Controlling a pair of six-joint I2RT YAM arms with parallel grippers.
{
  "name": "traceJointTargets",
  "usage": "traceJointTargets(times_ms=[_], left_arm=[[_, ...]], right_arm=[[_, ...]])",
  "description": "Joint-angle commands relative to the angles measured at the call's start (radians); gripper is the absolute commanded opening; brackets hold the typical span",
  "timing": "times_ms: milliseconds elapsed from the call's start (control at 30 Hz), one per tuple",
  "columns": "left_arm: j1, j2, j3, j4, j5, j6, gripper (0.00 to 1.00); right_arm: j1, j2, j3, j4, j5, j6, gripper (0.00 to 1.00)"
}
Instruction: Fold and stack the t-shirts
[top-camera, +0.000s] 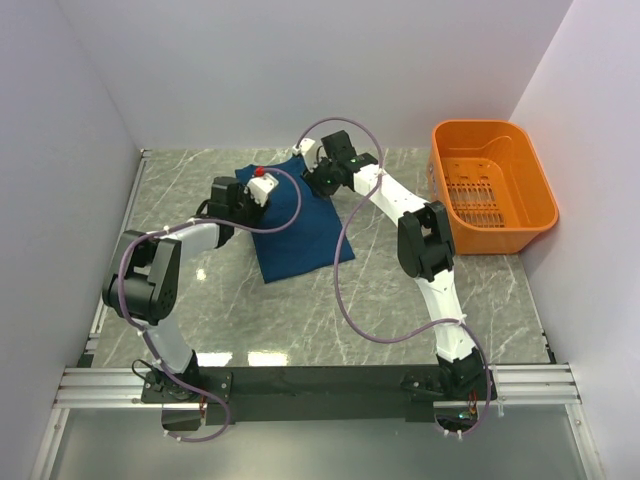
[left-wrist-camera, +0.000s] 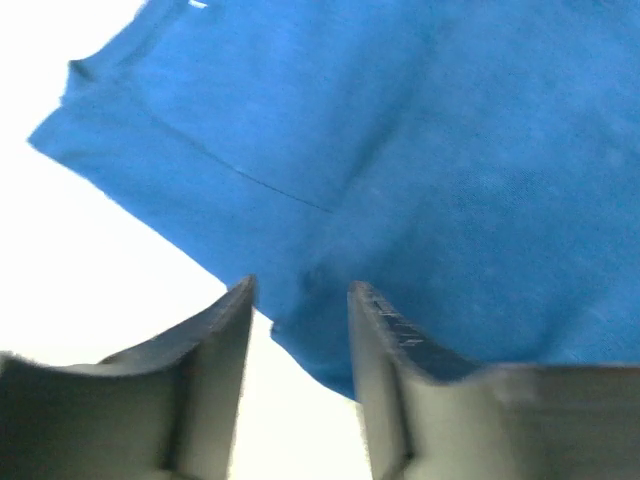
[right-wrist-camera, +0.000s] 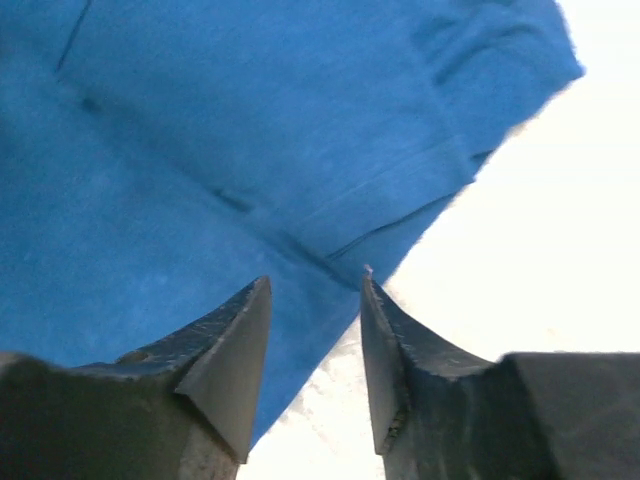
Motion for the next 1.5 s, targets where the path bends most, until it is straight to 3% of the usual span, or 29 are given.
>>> traceJointTargets(times_ms=[0,67,167,233,400,467,500,533,567,667,767,867,1067,1467], left_arm=[[0.003,-0.039,0.058,0.062,-0.077,-0.047,0.52],[0.003,-0.062,0.064,0.068,-0.103,-0.053,0.61],[0.004,-0.105,0.073,0.049,-0.131,-0.059,0.61],[0.004,-0.134,0.079,0.012,-0.14,-0.079,0.6],[0.03,-0.199,0.153,-0.218,-0.149,-0.279,0.6],[0.038,-0.205,0.191,-0.365,-0.046,-0.301,0.59],[0.038,-0.214,0.193,-0.392,0.001,-0.288,0.75],[0.036,-0.229,0.167,-0.412,0.047,-0.28,0.82],[0.032,-0.278,0.144,-0.418,0.141,-0.271,0.85],[-0.026,-0.428,0.005,-0.39,0.165,-0.145,0.89],[-0.111,-0.559,-0.127,-0.375,0.188,0.118,0.91],[-0.144,-0.625,-0.221,-0.379,0.223,0.267,0.92],[-0.192,-0.57,-0.267,-0.412,0.211,0.332,0.9],[-0.249,-0.381,-0.304,-0.314,0.122,0.381,0.86]], right_arm=[[-0.002,-0.026,0.028,0.104,0.059,0.088,0.49],[-0.01,-0.043,0.026,0.107,0.051,0.105,0.49],[-0.036,-0.072,0.016,0.08,-0.007,0.104,0.5],[-0.054,-0.098,0.0,0.036,-0.161,0.062,0.52],[-0.113,-0.247,-0.19,-0.155,-0.463,-0.287,0.52],[-0.117,-0.317,-0.29,-0.289,-0.548,-0.536,0.52],[-0.117,-0.34,-0.331,-0.326,-0.566,-0.62,0.52],[-0.119,-0.368,-0.372,-0.363,-0.575,-0.706,0.53],[-0.119,-0.421,-0.456,-0.402,-0.575,-0.843,0.55],[-0.119,-0.501,-0.597,-0.39,-0.541,-0.978,0.6],[-0.117,-0.512,-0.642,-0.385,-0.495,-1.012,0.64],[-0.11,-0.508,-0.673,-0.358,-0.471,-1.01,0.69],[-0.053,-0.508,-0.739,-0.187,-0.376,-0.894,0.69],[-0.022,-0.44,-0.692,-0.155,-0.268,-0.817,0.68]])
